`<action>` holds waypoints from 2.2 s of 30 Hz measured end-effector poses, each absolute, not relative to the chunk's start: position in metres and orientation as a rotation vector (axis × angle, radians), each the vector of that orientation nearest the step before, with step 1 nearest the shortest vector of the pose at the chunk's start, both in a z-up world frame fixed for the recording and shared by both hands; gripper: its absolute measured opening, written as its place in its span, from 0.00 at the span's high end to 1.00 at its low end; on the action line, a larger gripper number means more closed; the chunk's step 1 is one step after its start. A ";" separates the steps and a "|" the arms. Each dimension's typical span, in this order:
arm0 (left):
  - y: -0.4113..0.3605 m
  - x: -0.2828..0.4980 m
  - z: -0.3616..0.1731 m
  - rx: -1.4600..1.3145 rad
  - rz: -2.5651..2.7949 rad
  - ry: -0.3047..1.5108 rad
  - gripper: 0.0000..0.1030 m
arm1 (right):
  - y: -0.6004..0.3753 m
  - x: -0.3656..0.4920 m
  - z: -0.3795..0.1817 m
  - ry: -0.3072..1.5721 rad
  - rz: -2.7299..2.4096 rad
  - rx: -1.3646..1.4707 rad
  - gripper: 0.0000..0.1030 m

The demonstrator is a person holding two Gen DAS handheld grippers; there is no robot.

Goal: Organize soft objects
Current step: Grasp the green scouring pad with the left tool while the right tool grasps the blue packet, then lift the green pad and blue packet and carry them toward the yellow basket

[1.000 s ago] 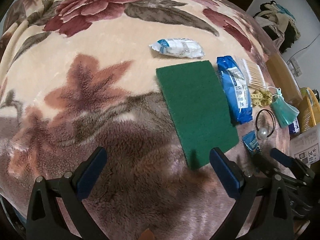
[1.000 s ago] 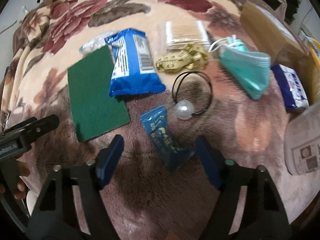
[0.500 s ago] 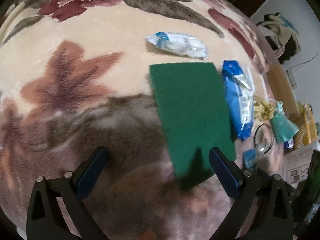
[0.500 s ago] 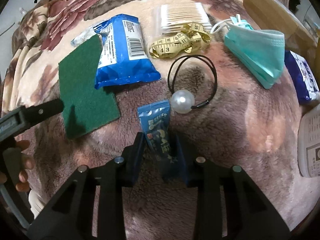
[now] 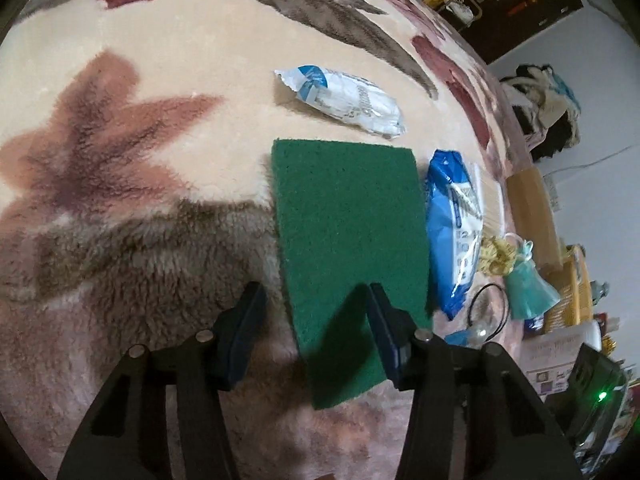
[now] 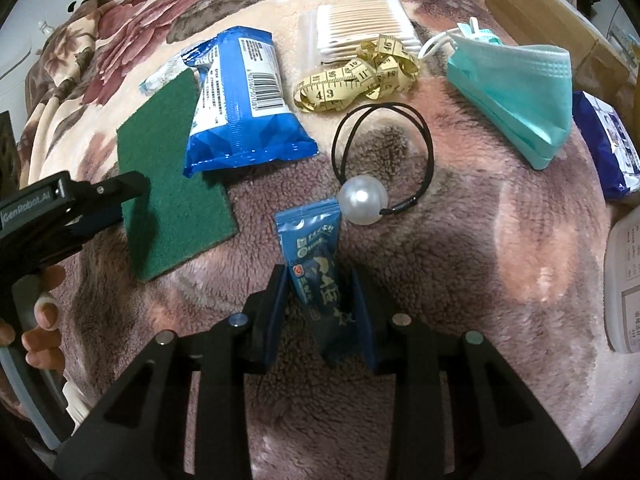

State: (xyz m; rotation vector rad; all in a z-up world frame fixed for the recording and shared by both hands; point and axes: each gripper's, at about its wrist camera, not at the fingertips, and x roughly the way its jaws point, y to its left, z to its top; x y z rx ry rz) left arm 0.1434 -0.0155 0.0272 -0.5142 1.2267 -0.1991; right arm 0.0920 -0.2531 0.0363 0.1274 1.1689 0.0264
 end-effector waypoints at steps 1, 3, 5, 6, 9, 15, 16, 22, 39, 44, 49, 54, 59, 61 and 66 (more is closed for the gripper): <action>-0.015 0.144 0.028 -0.539 -0.218 1.217 0.48 | -0.253 0.092 0.036 1.169 0.027 0.127 0.68; -0.017 0.145 0.029 -0.574 -0.254 1.207 0.48 | -0.254 0.092 0.035 1.170 0.025 0.127 0.68; -0.020 0.146 0.031 -0.580 -0.263 1.195 0.50 | -0.254 0.092 0.036 1.169 0.025 0.128 0.68; -0.019 0.146 0.032 -0.584 -0.267 1.188 0.53 | -0.254 0.092 0.036 1.169 0.025 0.130 0.68; -0.014 0.144 0.037 -0.628 -0.291 1.168 0.66 | -0.254 0.092 0.035 1.168 0.027 0.137 0.68; -0.023 0.134 0.070 -0.639 -0.397 1.110 0.68 | -0.255 0.092 0.035 1.167 0.031 0.145 0.68; -0.029 0.135 0.075 -0.634 -0.422 1.104 0.68 | -0.255 0.092 0.036 1.166 0.031 0.147 0.68; -0.071 0.153 0.076 -0.458 -0.371 1.150 0.66 | -0.257 0.091 0.036 1.166 0.030 0.154 0.68; -0.060 0.123 0.093 -0.274 -0.250 1.163 0.94 | -0.256 0.080 0.047 1.123 0.057 0.177 0.73; -0.055 0.104 0.106 -0.221 -0.247 1.165 0.94 | -0.253 0.069 0.060 1.097 0.059 0.179 0.74; -0.051 0.086 0.107 -0.211 -0.237 1.182 0.94 | -0.252 0.058 0.072 1.071 0.060 0.172 0.74; -0.047 0.069 0.115 -0.201 -0.229 1.169 0.94 | -0.249 0.049 0.082 1.049 0.063 0.171 0.74; -0.042 0.058 0.121 -0.207 -0.223 1.156 0.95 | -0.250 0.040 0.089 1.028 0.059 0.178 0.74; -0.042 0.054 0.124 -0.209 -0.222 1.150 0.95 | -0.252 0.037 0.093 1.022 0.059 0.182 0.74; -0.043 0.046 0.134 -0.204 -0.227 1.130 0.95 | -0.255 0.032 0.103 1.000 0.045 0.182 0.74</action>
